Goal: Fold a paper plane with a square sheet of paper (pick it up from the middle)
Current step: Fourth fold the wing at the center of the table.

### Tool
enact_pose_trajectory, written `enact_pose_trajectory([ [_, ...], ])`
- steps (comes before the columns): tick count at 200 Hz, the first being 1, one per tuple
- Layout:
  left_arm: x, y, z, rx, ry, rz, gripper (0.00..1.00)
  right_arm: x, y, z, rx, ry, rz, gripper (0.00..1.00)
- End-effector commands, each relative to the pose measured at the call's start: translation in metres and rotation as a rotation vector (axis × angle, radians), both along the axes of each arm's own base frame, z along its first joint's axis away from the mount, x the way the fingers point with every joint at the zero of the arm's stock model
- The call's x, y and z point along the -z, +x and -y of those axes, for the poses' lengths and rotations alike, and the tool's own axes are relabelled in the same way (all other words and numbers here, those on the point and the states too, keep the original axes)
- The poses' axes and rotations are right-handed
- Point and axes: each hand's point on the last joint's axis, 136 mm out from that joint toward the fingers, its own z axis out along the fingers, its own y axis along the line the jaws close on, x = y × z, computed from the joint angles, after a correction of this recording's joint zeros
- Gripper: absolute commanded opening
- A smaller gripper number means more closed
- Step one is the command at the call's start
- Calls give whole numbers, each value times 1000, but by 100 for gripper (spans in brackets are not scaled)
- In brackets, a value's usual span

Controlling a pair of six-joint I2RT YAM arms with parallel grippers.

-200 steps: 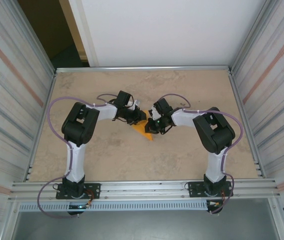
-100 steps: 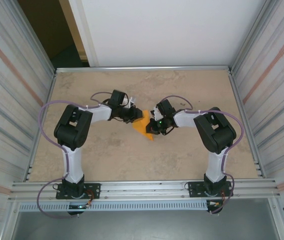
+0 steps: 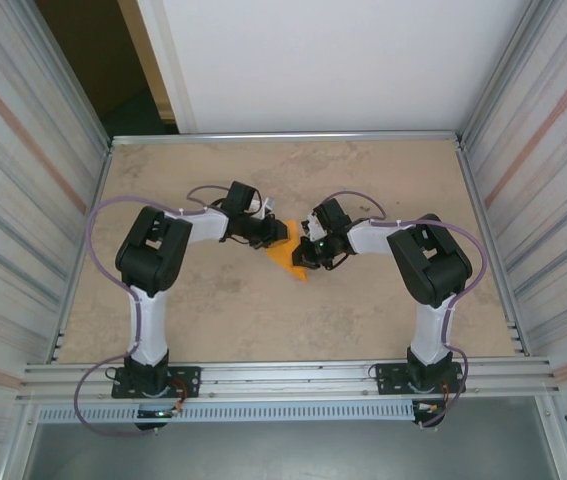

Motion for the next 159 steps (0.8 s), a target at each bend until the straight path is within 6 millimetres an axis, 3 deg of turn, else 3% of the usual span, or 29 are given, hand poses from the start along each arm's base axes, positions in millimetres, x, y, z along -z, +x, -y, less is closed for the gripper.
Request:
enact_pose_trajectory([
  [1, 7, -1, 1, 15, 52, -20, 19, 38, -22, 30, 49, -150, -127, 4],
  [7, 20, -3, -1, 13, 78, -48, 19, 38, -21, 30, 50, -150, -126, 4],
  [32, 36, -9, -6, 10, 152, -98, 19, 31, -19, 27, 46, -124, -114, 3],
  [99, 62, -21, -22, -4, 329, -191, 18, -29, 11, 3, 92, 38, 12, 6],
  [159, 73, -28, -29, -16, 413, -238, 17, -15, 26, -1, 141, 0, -8, 3],
])
